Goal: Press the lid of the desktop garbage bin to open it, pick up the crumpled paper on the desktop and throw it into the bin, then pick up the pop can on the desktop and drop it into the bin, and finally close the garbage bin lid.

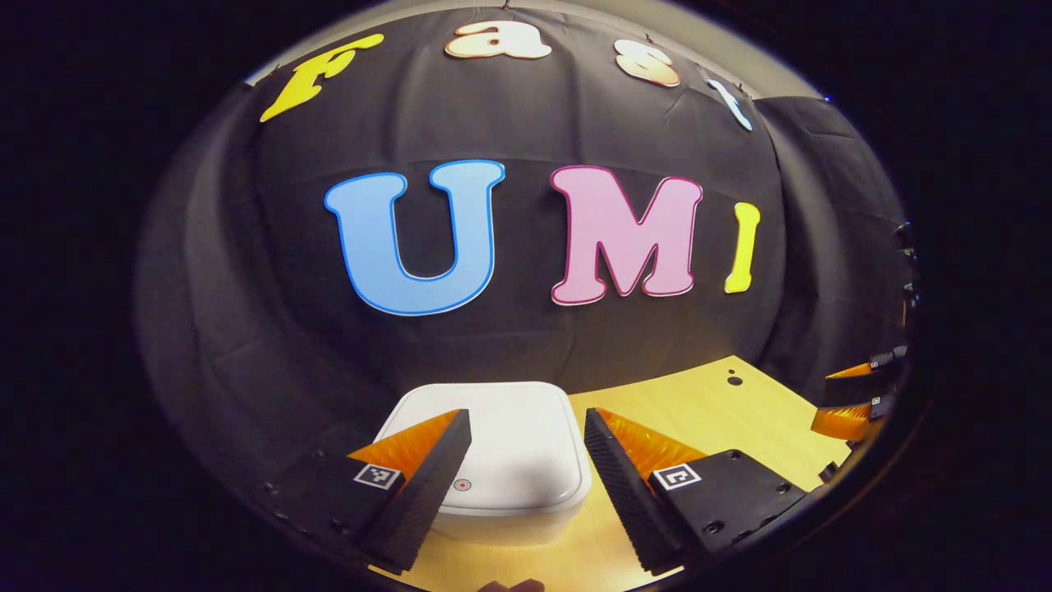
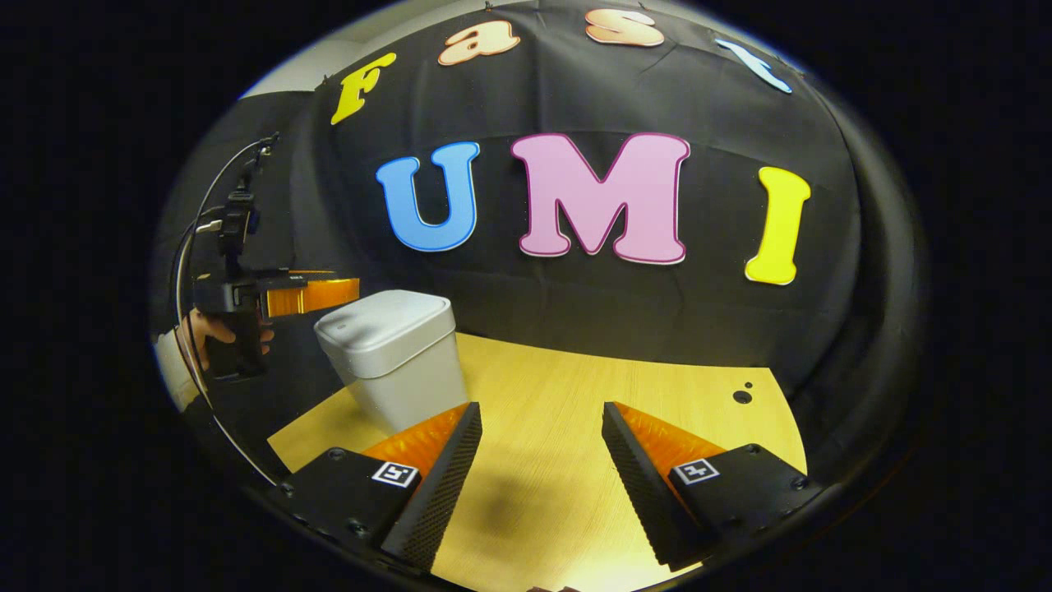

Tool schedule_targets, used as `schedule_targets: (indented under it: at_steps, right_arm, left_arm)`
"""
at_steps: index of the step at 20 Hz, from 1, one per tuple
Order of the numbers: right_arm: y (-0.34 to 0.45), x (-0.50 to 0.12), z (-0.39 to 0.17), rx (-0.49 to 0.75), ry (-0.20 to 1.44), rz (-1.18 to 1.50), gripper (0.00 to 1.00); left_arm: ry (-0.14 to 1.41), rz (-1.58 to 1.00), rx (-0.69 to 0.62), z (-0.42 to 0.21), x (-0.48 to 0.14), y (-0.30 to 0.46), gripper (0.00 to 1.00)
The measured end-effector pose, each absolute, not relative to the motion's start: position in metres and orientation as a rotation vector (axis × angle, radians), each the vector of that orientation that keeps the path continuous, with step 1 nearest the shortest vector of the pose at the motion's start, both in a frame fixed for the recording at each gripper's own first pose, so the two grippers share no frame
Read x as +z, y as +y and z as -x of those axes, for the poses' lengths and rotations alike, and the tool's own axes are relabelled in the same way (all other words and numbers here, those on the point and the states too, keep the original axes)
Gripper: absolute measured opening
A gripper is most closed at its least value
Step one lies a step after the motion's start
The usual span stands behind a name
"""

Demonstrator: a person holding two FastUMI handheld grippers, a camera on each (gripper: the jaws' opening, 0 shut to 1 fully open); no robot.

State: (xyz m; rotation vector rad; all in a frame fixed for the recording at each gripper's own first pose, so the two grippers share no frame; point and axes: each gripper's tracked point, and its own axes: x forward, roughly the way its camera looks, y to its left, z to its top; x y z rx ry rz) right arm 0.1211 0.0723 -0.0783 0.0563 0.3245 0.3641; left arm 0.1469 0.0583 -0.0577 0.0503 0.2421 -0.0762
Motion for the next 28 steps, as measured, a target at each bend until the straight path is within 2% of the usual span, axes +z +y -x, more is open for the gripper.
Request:
schedule_targets:
  at_steps: [7,12,18,23,28]
  right_arm:
    - [0.053,-0.038,-0.081,0.214,0.214,-0.086,0.96]
    - [0.028,-0.006,-0.05,0.166,0.129,-0.069,0.98]
    - [0.0,0.024,-0.038,0.192,0.027,-0.086,0.98]
    - [-0.021,0.028,-0.023,0.236,0.007,-0.046,0.98]
    - [-0.031,0.023,-0.013,0.262,0.021,-0.068,0.98]
  left_arm:
    - [0.18,0.038,-0.141,-0.075,-0.05,0.014,0.96]
    - [0.156,0.093,-0.116,-0.034,-0.046,-0.006,0.97]
    - [0.037,0.033,-0.039,0.001,0.001,-0.027,0.96]
    - [0.061,0.025,0.033,0.032,-0.005,-0.065,0.96]
    - [0.051,0.011,0.015,0.047,0.003,-0.097,0.96]
